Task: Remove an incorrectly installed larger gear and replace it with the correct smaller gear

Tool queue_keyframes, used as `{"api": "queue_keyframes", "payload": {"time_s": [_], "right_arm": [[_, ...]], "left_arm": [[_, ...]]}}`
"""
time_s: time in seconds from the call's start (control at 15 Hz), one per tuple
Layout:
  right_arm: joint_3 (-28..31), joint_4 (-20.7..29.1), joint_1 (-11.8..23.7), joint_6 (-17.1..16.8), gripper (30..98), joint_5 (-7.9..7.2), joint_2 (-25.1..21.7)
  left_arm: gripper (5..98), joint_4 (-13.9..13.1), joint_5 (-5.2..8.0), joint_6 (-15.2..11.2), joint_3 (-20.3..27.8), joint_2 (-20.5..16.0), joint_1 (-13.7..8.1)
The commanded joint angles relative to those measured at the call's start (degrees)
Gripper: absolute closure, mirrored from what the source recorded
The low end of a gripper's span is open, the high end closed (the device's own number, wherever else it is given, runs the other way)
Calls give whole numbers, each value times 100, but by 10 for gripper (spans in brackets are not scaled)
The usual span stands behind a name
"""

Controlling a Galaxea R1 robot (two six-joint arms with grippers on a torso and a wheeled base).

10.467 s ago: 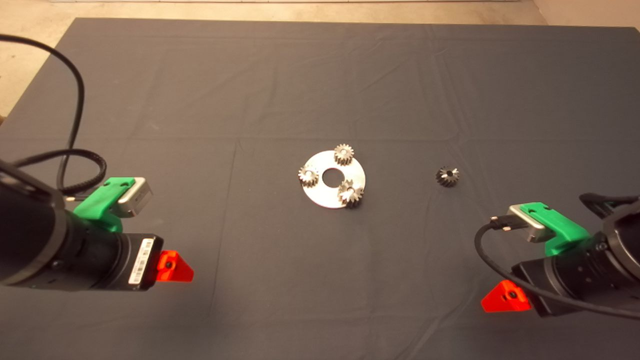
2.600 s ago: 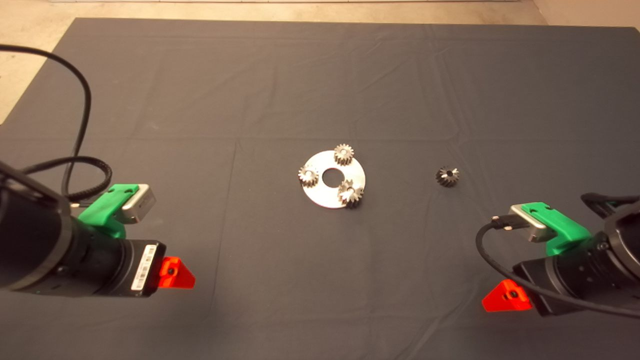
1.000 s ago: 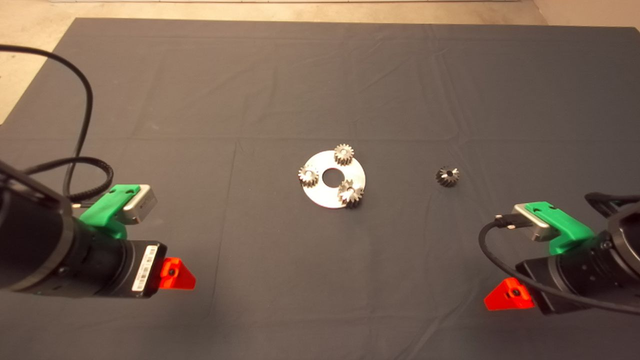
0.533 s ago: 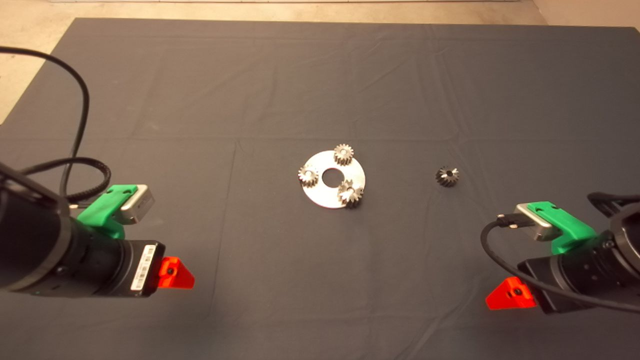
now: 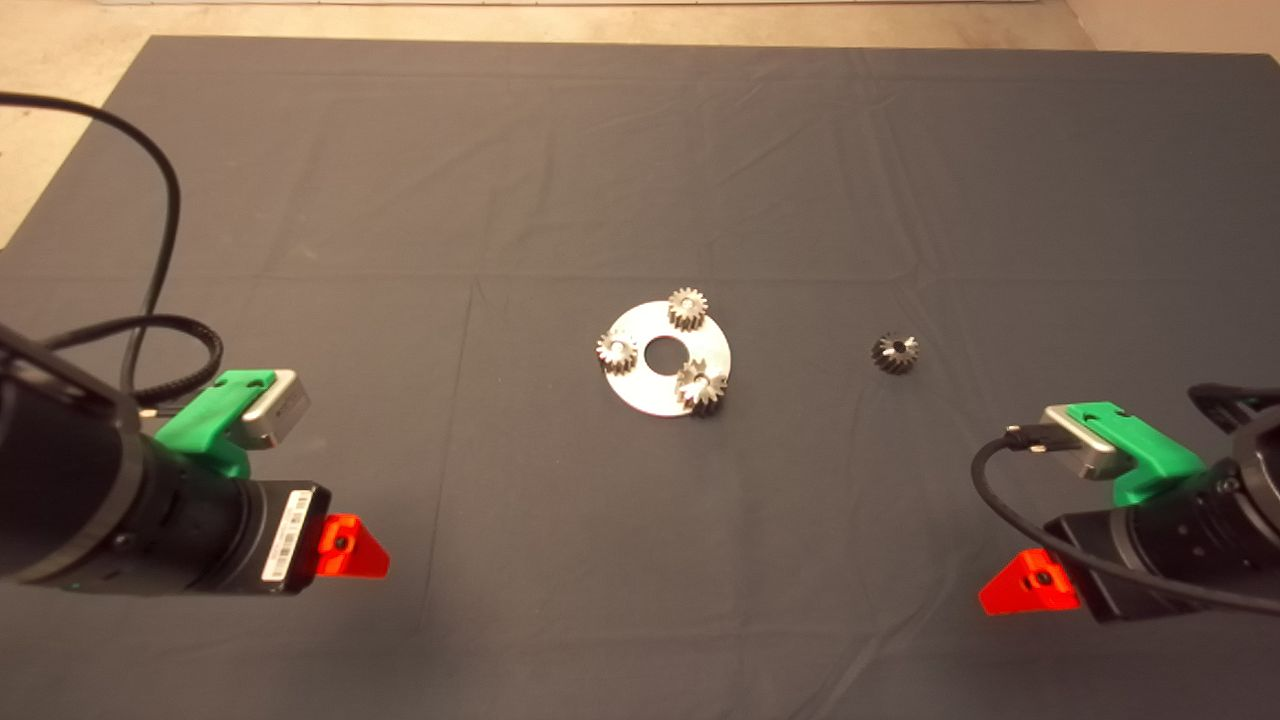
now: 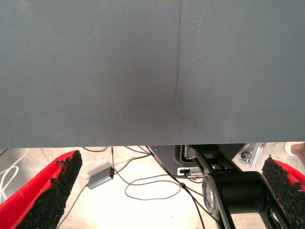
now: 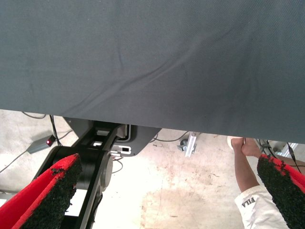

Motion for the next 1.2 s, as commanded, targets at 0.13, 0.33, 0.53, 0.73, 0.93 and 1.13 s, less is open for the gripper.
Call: {"api": "queue_keyframes", "payload": {"time_s": [0.13,0.33,0.53,0.73,0.93,1.13], "right_arm": [[9,-20,96,-23,309,-713,19],[9,-29,97,-23,309,-713,66],[9,-20,97,-23,309,-713,100],[18,-4,88,-73,309,-713,150],[18,-3,88,-127,309,-713,132],[18,-11,88,-197,309,-713,-17]], "left_arm": [[54,-88,34,-51,83,-16,-22],[54,-88,34,-42,83,28,-29],[54,-88,34,-42,83,53,-29],[54,-88,34,-42,83,54,-20],[54,-88,34,-51,83,2,-29],[54,-88,34,-52,83,-103,-21]]}}
